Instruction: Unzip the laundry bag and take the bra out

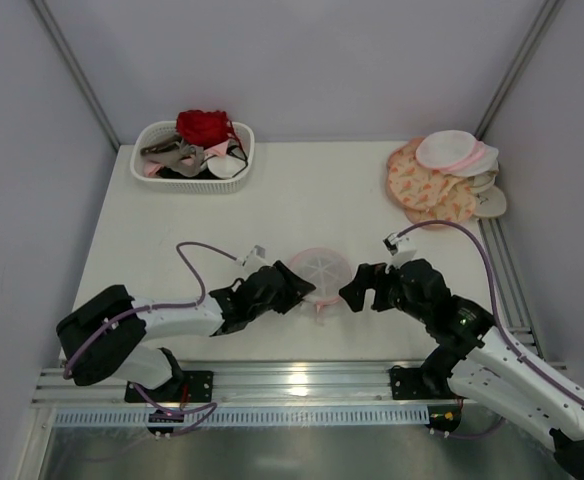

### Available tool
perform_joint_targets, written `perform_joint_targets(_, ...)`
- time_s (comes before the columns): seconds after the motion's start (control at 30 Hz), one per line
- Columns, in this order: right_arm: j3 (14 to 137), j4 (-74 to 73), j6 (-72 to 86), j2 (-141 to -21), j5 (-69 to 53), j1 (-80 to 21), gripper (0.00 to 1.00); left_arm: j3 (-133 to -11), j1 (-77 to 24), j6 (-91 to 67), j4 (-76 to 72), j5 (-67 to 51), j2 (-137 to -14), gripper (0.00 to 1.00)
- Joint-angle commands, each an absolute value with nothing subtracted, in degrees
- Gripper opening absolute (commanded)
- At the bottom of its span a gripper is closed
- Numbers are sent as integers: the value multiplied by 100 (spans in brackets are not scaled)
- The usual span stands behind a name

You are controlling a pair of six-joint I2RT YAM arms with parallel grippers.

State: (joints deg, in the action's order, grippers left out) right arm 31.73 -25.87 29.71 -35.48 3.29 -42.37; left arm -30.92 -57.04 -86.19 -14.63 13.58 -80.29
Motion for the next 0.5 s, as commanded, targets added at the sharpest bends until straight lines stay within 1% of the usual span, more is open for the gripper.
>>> perform_joint_targets(0.0, 3068, -2444, 3076, -3516, 501, -4342, 99, -3340, -5695, -8455, -1837, 1687, -8103, 41)
perform_joint_targets(0.03, 3033, -2417, 3094, -3524, 510, -4359, 99, -3331, -5687, -8438, -1846, 1722, -8112, 24)
perform_joint_targets(0.1, 2971, -2329, 3155, -3586, 536, -4482, 99, -3322, -5669, -8446, -1811, 1749, -8121, 4)
perform_joint_targets(0.13, 2962, -2294, 3173, -3629, 632, -4552, 99, -3296, -5660, -8446, -1845, 1749, -8104, 0)
perform_joint_targets(0.27, 3023, -2232, 3252, -3849, 1141, -5044, 99, -3173, -5660, -8455, -2135, 1758, -7946, 0)
perform_joint_targets(0.33, 3207, -2407, 3313, -4086, 1527, -5422, 100, -3164, -5660, -8490, -2040, 1784, -7840, 0)
perform_joint_targets(0.37, 3304, -2556, 3374, -4183, 2225, -5579, 100, -3155, -5669, -8569, -1996, 1793, -7709, 0)
perform_joint_targets(0.4, 3566, -2766, 3662, -4297, 2781, -5990, 100, -3138, -5660, -8630, -1960, 1802, -7647, 0)
perform_joint_targets(0.43, 3742, -3465, 3891, -4585, 3447, -6255, 99, -3103, -5660, -8709, -1925, 1819, -7577, 0)
perform_joint_targets(0.47, 4144, -3950, 4250, -4762, 4803, -6519, 99, -3007, -5660, -8893, -1951, 1819, -7446, 0)
